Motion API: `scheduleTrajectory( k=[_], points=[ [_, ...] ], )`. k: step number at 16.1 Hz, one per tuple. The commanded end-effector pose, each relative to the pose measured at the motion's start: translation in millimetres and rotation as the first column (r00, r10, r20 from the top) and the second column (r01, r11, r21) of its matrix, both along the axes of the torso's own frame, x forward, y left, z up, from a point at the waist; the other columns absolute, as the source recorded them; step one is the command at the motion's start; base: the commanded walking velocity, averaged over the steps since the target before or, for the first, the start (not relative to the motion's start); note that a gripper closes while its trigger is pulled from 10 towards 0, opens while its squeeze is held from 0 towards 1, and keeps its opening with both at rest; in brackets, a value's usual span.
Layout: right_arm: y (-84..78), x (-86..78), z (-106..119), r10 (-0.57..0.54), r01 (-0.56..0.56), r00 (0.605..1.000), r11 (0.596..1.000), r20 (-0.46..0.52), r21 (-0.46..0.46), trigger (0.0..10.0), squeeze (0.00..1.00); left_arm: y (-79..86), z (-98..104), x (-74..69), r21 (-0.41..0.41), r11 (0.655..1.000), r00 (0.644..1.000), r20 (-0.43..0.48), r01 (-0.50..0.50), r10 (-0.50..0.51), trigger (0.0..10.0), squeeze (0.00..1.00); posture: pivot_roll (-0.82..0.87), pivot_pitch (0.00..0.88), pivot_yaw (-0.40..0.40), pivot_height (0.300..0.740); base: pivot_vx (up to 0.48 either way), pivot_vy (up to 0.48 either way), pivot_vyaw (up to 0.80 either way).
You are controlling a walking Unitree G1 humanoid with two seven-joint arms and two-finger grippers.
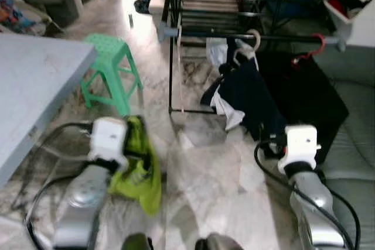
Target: Hang hanger
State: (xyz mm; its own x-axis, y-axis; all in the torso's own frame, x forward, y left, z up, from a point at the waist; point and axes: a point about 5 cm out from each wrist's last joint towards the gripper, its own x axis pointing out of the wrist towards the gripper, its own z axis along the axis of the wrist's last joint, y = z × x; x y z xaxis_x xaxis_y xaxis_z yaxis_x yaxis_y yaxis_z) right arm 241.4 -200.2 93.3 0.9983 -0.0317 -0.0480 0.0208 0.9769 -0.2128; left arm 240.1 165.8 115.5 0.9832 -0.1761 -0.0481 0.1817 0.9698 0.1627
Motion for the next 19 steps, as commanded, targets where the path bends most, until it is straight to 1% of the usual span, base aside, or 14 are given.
scheduleTrajectory(
  k=[1,2,3,5,7,8,9,11,15,19],
  points=[
    [5.0,-2.3,5,0.025,-0.025,1.0,1.0,0.016,0.018,10.0,0.0,7.1,5,-1.0,0.026,0.999,0.999,0.039,-0.035,0.034,10.0,0.0,0.0,0.049,0.014,0.74,0.0,0.0,0.0],
    [3.8,-7.7,2,0.012,-0.012,1.0,1.0,0.005,0.025,10.0,0.0,16.4,0,-7.7,0.056,0.996,0.997,0.026,-0.071,0.07,10.0,0.0,0.0,0.039,0.037,0.74,0.0,0.0,0.0],
    [3.5,-11.1,1,0.002,-0.002,1.0,1.0,-0.001,0.025,10.0,0.0,21.4,-4,-12.9,0.076,0.993,0.996,0.015,-0.087,0.086,10.0,0.0,0.0,0.034,0.043,0.74,0.0,0.0,0.0],
    [6.2,-17.7,1,-0.006,0.007,1.0,0.999,-0.005,0.052,10.0,0.0,24.3,-6,-17.9,0.092,0.992,0.997,0.005,-0.082,0.082,10.0,0.0,0.0,0.025,0.052,0.74,0.0,0.0,0.0],
    [8.0,-19.2,1,-0.015,0.016,1.0,0.994,-0.01,0.107,10.0,0.0,24.8,-5,-15.0,0.102,0.991,0.997,0.016,-0.083,0.082,10.0,0.0,0.0,0.019,0.053,0.74,0.0,0.0,0.0],
    [7.4,-18.7,2,-0.025,0.026,1.0,0.992,-0.009,0.12,10.0,0.0,24.4,-5,-13.7,0.103,0.991,0.996,0.02,-0.085,0.083,10.0,0.0,0.0,0.015,0.055,0.74,0.0,0.0,0.0],
    [7.0,-17.8,1,-0.028,0.029,1.0,0.992,-0.01,0.12,10.0,0.0,23.6,-6,-13.5,0.104,0.991,0.996,0.02,-0.083,0.082,10.0,0.0,0.0,0.0,0.058,0.74,0.0,0.0,0.0],
    [7.0,-15.3,2,-0.036,0.036,0.999,0.993,-0.004,0.114,10.0,0.0,22.4,-7,-12.8,0.105,0.991,0.997,0.022,-0.079,0.078,10.0,0.0,0.0,0.0,0.059,0.74,0.0,0.0,0.0],
    [5.2,-16.5,2,-0.043,0.044,0.999,0.994,-0.01,0.104,10.0,0.0,19.6,-8,-11.4,0.098,0.992,0.997,0.024,-0.076,0.074,10.0,0.0,-0.01,0.0,0.048,0.74,0.0,0.0,0.0],
    [8.1,-13.9,4,-0.013,0.015,1.0,0.994,-0.018,0.113,10.0,0.0,15.2,-9,-12.5,0.091,0.993,0.997,0.023,-0.071,0.069,10.0,0.0,-0.01,0.0,0.033,0.74,0.0,0.0,0.0]
  ],
)
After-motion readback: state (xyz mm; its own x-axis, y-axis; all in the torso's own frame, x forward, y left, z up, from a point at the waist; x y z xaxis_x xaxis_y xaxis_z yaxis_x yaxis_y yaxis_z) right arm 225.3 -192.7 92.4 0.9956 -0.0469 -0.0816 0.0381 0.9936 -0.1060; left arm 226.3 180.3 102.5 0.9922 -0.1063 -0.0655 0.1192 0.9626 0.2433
